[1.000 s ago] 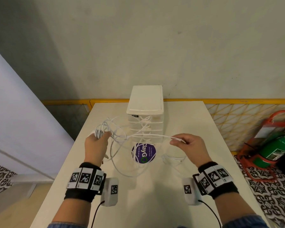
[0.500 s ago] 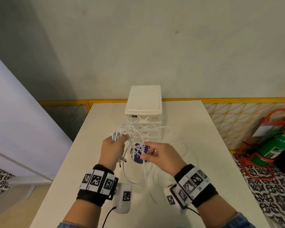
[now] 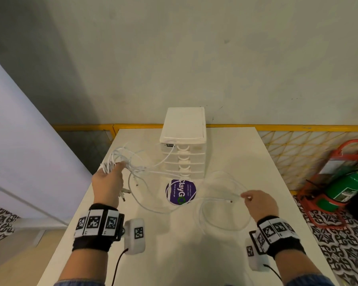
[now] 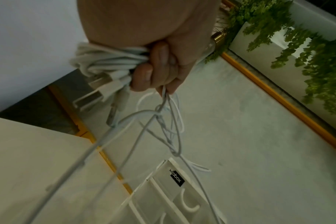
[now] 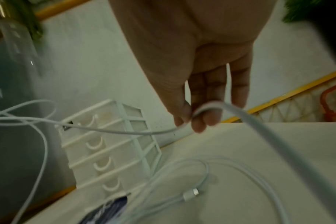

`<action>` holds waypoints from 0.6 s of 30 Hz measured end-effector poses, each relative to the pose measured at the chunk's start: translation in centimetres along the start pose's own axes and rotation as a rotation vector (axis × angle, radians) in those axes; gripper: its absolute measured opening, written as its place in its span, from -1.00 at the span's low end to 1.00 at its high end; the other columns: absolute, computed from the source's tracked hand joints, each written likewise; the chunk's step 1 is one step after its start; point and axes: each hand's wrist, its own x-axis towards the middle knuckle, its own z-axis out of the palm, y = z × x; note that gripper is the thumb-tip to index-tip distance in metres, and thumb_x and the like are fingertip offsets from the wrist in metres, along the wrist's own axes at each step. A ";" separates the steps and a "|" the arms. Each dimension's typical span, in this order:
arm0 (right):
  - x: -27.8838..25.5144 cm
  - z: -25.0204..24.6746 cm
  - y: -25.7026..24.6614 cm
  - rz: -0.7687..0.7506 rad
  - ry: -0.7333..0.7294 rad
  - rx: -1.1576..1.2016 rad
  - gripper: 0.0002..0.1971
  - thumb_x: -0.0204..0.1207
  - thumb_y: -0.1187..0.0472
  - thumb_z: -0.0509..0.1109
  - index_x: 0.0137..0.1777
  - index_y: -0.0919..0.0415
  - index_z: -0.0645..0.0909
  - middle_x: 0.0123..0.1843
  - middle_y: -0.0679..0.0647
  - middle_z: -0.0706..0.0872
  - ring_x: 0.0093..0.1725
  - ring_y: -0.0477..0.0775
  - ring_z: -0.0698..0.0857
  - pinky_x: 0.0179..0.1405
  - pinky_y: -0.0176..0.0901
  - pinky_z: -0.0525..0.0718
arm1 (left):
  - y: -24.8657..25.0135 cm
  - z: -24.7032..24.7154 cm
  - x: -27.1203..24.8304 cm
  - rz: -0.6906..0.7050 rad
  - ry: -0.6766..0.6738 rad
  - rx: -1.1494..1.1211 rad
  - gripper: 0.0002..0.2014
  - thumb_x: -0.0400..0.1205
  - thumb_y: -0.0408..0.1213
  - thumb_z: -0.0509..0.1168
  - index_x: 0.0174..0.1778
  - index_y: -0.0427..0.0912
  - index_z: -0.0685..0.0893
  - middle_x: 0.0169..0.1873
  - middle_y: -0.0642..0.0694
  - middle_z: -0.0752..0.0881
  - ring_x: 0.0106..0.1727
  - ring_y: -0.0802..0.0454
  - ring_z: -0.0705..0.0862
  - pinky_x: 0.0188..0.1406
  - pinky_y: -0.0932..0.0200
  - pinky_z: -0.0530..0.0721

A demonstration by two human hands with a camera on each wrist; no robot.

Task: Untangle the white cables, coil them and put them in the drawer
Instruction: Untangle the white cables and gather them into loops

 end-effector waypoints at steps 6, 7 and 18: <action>-1.1 -0.6 -4.7 -0.389 0.297 0.176 -0.70 0.46 0.39 0.29 0.13 0.15 0.68 0.06 0.09 0.66 -0.03 0.10 0.66 0.00 -0.03 0.65 | -0.5 2.7 -1.7 0.019 -0.110 0.011 -0.67 0.57 -0.33 0.38 -0.43 -0.12 0.38 -0.57 -0.11 0.38 -0.55 0.00 0.30 -0.46 0.15 0.37; -1.8 -1.4 -6.5 -0.510 0.375 0.280 -0.75 0.48 0.37 0.28 0.07 0.17 0.69 -0.02 0.03 0.66 -0.11 0.02 0.65 -0.07 -0.15 0.64 | -0.6 3.3 -2.1 0.015 -0.139 0.009 -0.68 0.57 -0.33 0.38 -0.42 -0.12 0.39 -0.58 -0.11 0.38 -0.56 0.00 0.30 -0.52 0.20 0.40; -4.3 -1.4 -11.4 -0.493 -0.180 0.510 -0.80 0.59 0.10 0.32 0.10 0.10 0.73 -0.08 -0.02 0.81 -0.29 -0.05 0.74 -0.28 -0.39 0.57 | -0.1 4.0 -3.6 0.066 -0.240 0.042 -0.62 0.58 -0.34 0.39 -0.50 -0.24 0.40 -0.61 -0.19 0.35 -0.79 0.09 0.41 -0.73 0.32 0.45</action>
